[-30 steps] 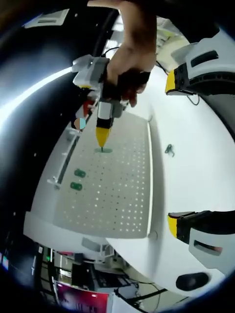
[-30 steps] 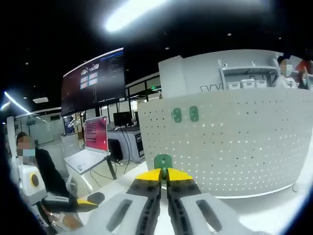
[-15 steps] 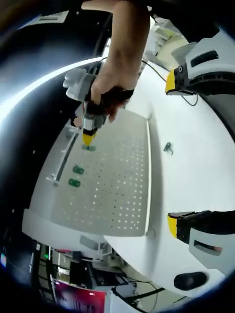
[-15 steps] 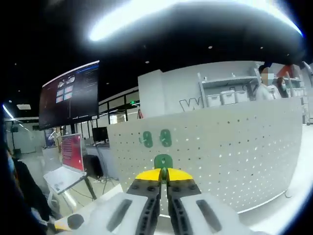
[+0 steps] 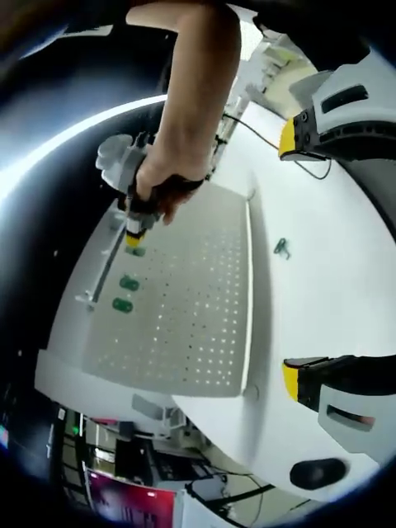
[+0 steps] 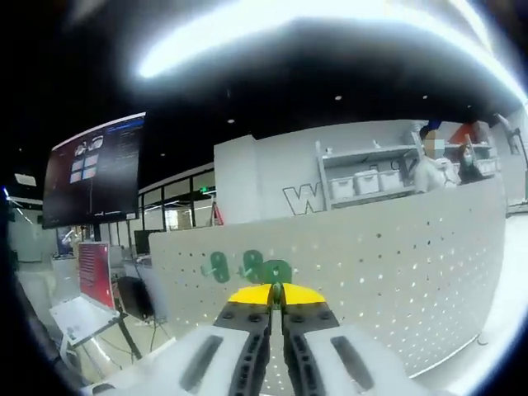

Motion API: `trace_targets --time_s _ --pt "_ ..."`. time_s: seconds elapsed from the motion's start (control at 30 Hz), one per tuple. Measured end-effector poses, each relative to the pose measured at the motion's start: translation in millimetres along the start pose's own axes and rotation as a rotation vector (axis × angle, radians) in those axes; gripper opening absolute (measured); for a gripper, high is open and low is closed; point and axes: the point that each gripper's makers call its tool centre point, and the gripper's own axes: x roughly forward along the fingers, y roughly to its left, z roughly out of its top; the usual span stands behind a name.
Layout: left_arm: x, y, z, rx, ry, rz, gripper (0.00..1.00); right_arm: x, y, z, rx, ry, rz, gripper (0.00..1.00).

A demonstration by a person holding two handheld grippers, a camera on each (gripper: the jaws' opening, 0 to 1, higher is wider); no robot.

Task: Insert the hook assembly into the mounting plate slot until the hook locks in place.

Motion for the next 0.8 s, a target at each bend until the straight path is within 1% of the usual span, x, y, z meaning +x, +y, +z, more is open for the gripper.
trace_targets --time_s 0.07,0.27,0.4,0.53,0.73,0.8 --pt "0 2.2 0.2 0.007 0.000 0.011 1.00 5 -1 1.5 -0.010 -0.009 -0.006 0.00" --pt "0 5.2 1.8 -0.009 -0.010 0.022 1.00 23 -7 6.1 -0.040 -0.027 -0.022 0.00" --pt "0 7.5 2.4 -0.025 -0.013 0.027 1.00 32 -9 5.6 -0.055 -0.031 -0.026 0.00" --pt "0 7.7 2.1 -0.021 -0.010 0.030 1.00 40 -8 3.2 -0.070 -0.035 -0.027 0.00" --pt "0 9.7 2.3 -0.033 -0.011 0.038 1.00 50 -14 4.1 -0.092 -0.048 -0.051 0.00" --pt "0 10.2 2.4 -0.031 -0.011 0.040 1.00 52 -14 1.6 -0.121 -0.045 -0.057 0.00"
